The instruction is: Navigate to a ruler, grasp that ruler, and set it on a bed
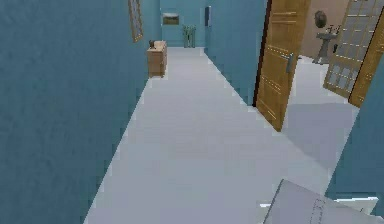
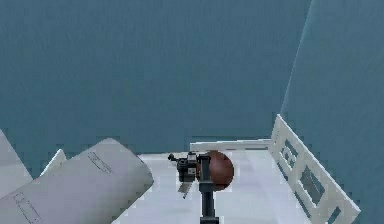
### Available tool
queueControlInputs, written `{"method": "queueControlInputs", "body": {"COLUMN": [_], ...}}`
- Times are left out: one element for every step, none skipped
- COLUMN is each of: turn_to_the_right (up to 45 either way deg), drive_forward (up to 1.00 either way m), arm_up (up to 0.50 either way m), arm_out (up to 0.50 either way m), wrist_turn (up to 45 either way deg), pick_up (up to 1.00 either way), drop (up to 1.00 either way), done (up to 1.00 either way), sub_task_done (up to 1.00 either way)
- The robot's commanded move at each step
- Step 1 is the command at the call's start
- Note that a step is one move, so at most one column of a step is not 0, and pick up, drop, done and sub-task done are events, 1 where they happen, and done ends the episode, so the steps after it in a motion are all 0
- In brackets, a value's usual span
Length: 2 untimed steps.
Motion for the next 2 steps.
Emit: {"method": "queueControlInputs", "body": {"turn_to_the_right": [0.0, 0.0], "drive_forward": [0.00, 0.00], "arm_up": [0.10, 0.00], "arm_out": [0.00, -0.08], "wrist_turn": [0.0, 0.0], "pick_up": [0.00, 0.00], "drop": [0.00, 0.00], "done": [0.00, 0.00], "sub_task_done": [0.00, 0.00]}}
